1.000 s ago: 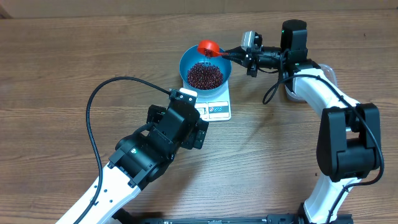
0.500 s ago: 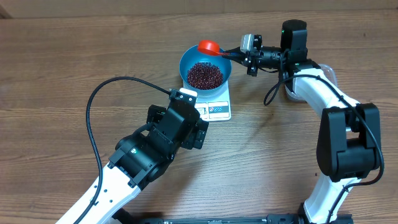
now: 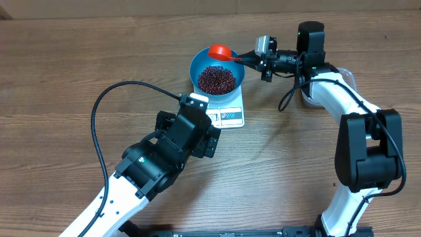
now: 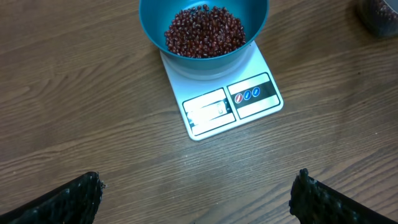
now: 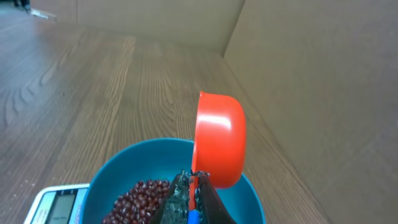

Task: Scoop item into bowl and weigh 150g on scale
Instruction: 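Move the empty red cup back over the bean tub with right gripper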

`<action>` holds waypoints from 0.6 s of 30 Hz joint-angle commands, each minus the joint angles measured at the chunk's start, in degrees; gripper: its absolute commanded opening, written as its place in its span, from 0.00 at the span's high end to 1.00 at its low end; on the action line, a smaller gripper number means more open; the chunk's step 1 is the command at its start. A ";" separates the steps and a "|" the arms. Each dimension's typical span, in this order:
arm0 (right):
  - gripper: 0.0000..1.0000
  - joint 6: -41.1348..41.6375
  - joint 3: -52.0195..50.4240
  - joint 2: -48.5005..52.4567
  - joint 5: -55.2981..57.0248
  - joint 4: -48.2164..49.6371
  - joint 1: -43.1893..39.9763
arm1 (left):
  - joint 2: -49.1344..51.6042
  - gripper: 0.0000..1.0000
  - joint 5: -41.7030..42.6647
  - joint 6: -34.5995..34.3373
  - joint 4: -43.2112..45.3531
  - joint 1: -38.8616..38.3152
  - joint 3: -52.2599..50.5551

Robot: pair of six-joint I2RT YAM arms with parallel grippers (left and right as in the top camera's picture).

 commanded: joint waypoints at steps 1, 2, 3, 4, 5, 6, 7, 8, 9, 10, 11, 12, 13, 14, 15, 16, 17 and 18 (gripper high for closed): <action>0.96 7.78 -0.22 0.57 -1.60 1.79 0.15 | 0.20 0.01 -0.20 0.48 0.02 0.57 -0.24; 0.96 9.73 -0.20 0.57 -1.40 2.51 0.09 | 0.20 0.01 -0.20 0.48 0.02 0.57 -0.24; 0.96 11.89 -0.20 0.39 -0.85 3.32 -0.17 | 0.20 0.01 -0.20 0.48 0.02 0.57 -0.24; 0.96 14.53 -0.20 0.20 0.26 4.13 -0.52 | 0.20 0.01 -0.22 0.48 0.02 0.57 -0.24; 0.96 17.33 -0.20 -0.15 1.55 4.87 -0.92 | 0.20 0.00 -0.20 0.48 0.02 0.57 -0.24; 0.96 20.50 -0.20 -0.66 2.89 5.66 -1.42 | 0.20 0.01 -0.20 0.48 0.02 0.57 -0.24; 0.96 23.50 -0.20 -1.07 4.11 6.40 -1.84 | 0.20 0.01 -0.20 0.46 0.02 0.57 -0.24; 0.96 27.23 -0.20 -1.75 5.31 7.26 -2.38 | 0.20 0.01 -0.20 0.48 0.02 0.57 -0.24; 0.96 30.49 -0.20 -2.49 6.56 7.74 -2.95 | 0.20 0.01 -0.20 0.48 0.02 0.57 -0.24; 0.96 32.92 -0.20 -3.26 7.80 7.78 -3.41 | 0.20 0.01 -0.20 0.48 0.02 0.57 -0.24; 0.96 35.56 -0.20 -4.28 9.40 7.50 -3.93 | 0.20 0.01 -0.20 0.48 0.00 0.57 -0.24; 0.96 37.38 -0.20 -5.35 10.99 6.71 -4.50 | 0.20 0.01 -0.20 0.48 0.02 0.57 -0.24; 0.96 38.84 -0.20 -6.69 12.66 5.29 -5.20 | 0.20 0.01 -0.20 0.48 0.02 0.57 -0.24; 0.96 39.41 -0.20 -7.43 13.46 4.31 -5.55 | 0.20 0.01 -0.20 0.46 0.02 0.57 -0.24; 0.96 39.95 -0.20 -8.68 14.53 2.51 -6.08 | 0.20 0.01 -0.20 0.48 0.02 0.57 -0.24; 0.96 39.91 -0.20 -10.12 15.78 0.02 -6.69 | 0.20 0.01 -0.20 0.48 0.02 0.57 -0.24; 0.96 39.91 -0.20 -11.39 17.38 -2.36 -7.19 | 0.20 0.01 -0.20 0.46 0.02 0.57 -0.24; 0.96 39.89 -0.20 -12.50 19.10 -4.42 -7.58 | 0.20 0.01 -0.20 0.48 0.02 0.57 -0.24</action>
